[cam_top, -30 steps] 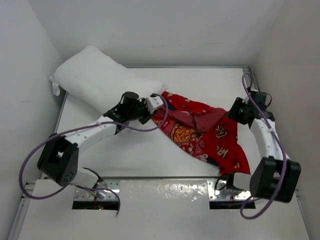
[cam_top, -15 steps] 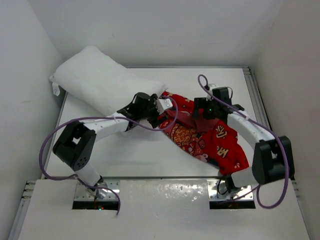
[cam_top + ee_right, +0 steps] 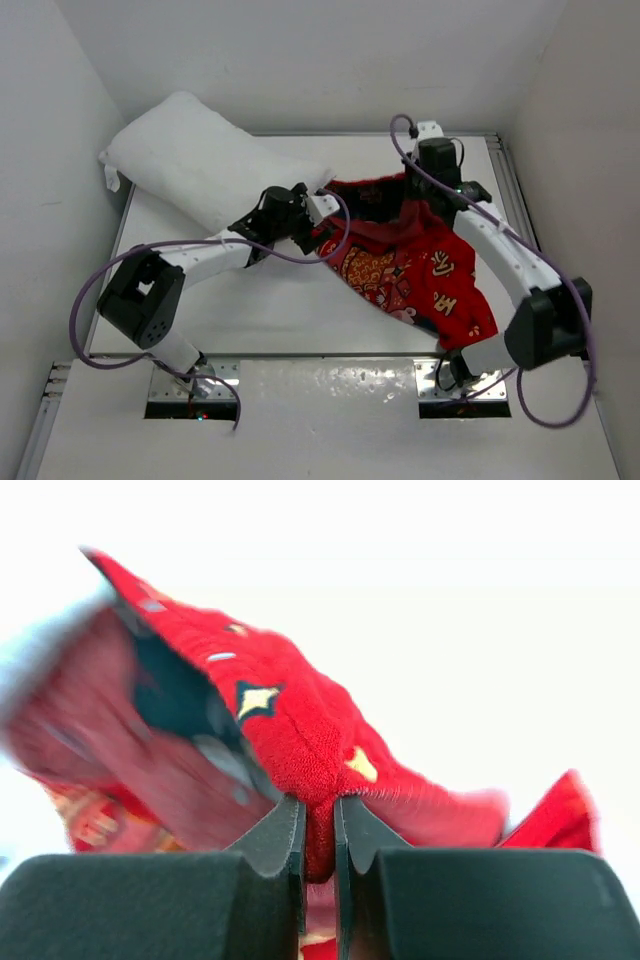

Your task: Put the pillow into the pillowcase

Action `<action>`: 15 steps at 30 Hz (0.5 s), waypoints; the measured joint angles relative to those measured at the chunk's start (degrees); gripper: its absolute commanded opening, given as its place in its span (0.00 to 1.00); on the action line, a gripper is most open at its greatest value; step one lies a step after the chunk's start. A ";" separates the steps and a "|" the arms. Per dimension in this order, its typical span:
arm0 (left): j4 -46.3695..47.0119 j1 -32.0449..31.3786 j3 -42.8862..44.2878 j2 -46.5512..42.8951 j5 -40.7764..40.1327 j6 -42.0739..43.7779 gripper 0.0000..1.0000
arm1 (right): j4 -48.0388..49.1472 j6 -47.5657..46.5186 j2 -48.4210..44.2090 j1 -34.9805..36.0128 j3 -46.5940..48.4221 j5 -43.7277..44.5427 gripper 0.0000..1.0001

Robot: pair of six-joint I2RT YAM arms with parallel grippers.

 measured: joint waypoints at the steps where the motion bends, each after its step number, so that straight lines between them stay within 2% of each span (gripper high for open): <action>1: 0.50 0.04 -0.61 -0.61 -0.20 -0.07 1.00 | -0.44 -1.36 -2.32 1.03 2.58 1.11 0.00; 8: 7.65 0.17 -3.02 -4.37 -0.81 0.57 1.00 | 2.34 -7.76 -19.78 5.40 16.11 0.61 0.00; 15: 13.46 -0.35 -3.32 -5.05 0.57 1.33 1.00 | 5.64 -8.39 -29.51 5.42 17.66 -2.45 0.00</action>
